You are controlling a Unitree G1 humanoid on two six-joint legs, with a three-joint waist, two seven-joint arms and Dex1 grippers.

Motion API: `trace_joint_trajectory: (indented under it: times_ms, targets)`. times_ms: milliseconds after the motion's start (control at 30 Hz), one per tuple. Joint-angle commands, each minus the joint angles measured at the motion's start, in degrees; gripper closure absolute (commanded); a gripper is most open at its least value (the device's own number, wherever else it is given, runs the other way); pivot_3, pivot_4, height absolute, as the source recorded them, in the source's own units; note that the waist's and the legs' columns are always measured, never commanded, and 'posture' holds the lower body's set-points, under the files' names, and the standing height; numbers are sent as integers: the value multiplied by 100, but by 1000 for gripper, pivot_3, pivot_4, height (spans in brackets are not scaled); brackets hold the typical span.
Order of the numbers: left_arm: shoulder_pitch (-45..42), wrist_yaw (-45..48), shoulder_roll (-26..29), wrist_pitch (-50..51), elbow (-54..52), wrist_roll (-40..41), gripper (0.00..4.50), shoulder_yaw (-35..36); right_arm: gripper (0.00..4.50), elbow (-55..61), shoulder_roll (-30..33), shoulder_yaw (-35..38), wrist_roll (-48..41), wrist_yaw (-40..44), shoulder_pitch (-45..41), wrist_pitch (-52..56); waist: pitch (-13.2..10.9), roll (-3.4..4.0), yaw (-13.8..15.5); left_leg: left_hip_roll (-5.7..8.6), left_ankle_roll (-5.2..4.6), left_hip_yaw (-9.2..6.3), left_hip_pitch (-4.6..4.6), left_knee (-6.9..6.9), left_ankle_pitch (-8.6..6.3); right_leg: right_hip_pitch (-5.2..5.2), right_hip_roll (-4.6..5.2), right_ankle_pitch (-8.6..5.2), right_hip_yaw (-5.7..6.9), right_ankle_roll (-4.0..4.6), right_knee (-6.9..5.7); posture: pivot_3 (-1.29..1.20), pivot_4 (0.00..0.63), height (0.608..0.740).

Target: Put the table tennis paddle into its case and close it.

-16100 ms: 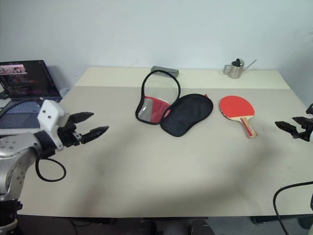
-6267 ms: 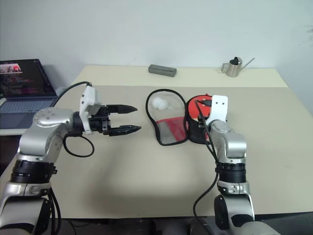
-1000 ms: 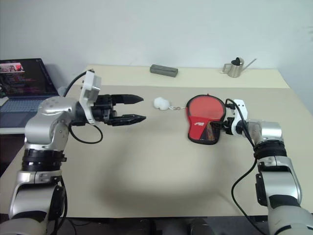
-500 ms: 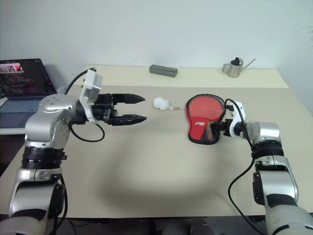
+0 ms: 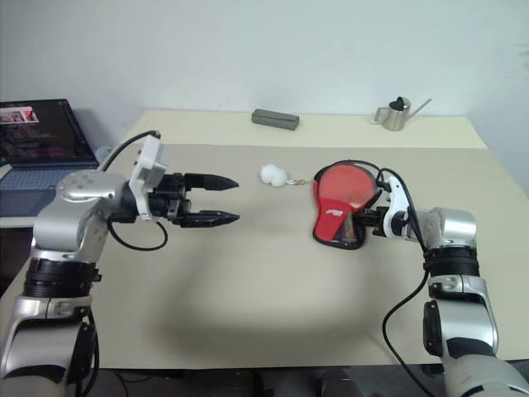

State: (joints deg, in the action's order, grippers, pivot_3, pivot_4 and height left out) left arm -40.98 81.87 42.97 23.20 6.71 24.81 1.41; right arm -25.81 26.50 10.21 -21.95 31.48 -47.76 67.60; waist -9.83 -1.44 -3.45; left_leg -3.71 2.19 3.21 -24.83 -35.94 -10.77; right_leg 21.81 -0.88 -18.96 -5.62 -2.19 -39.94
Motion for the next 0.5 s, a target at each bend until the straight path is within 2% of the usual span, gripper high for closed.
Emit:
trace_joint_trajectory:
  times_ms: [33, 167, 500]
  targets:
    - [67, 101, 163, -60, -377, 75, 703, -17, 4471, 513, 81, -50, -242, 108, 175, 489, 0, 0, 4, 0, 0, 0, 0, 0, 0, 0, 0, 0, 0, 0, 0, 0, 150, 740]
    - [92, 30, 172, -56, -414, 97, 703, 1, 4471, 662, 144, -59, -257, 106, 240, 495, 0, 0, 13, 2, 0, 1, -1, 0, 0, 0, 1, 0, 0, 0, 1, 0, 150, 740]
    - [82, -89, 123, -33, -379, 110, 703, 2, 4471, -24, 47, -117, 93, 5, -158, -790, 0, -1, 1, 2, -1, 2, 0, -1, 0, 2, 0, 0, -2, 0, 0, 0, 150, 740]
